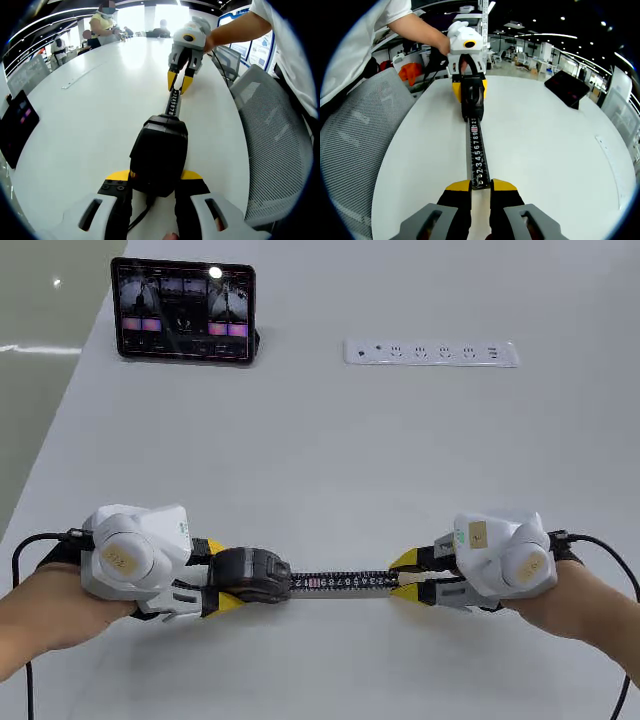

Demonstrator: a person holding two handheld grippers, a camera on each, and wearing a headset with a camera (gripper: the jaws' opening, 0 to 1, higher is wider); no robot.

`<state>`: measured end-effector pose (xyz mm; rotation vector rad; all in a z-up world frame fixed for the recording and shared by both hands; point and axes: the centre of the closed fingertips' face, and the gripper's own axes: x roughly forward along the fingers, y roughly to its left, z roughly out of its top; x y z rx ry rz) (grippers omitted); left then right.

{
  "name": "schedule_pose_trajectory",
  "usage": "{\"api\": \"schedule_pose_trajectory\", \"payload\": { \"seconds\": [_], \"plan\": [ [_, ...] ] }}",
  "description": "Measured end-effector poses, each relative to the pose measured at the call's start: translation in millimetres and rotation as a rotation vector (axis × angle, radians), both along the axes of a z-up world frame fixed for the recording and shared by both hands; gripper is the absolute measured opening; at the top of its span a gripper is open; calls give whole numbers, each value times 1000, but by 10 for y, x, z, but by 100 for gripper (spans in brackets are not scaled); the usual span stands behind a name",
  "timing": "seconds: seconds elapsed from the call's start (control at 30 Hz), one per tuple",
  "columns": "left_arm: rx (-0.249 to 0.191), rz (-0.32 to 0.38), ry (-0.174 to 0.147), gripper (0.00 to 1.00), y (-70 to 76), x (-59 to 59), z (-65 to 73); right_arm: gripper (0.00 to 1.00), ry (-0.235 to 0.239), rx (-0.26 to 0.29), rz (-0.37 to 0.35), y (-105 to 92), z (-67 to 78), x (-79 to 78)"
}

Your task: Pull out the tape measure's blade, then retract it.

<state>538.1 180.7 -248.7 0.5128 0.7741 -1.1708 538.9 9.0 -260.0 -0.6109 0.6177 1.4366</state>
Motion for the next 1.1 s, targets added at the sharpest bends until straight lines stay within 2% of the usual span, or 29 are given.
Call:
{"api": "schedule_pose_trajectory", "payload": {
  "seconds": [1.1],
  "plan": [
    [0, -6, 4, 28, -11, -1, 8, 9, 8, -47, -46, -373, 10, -15]
  ]
}}
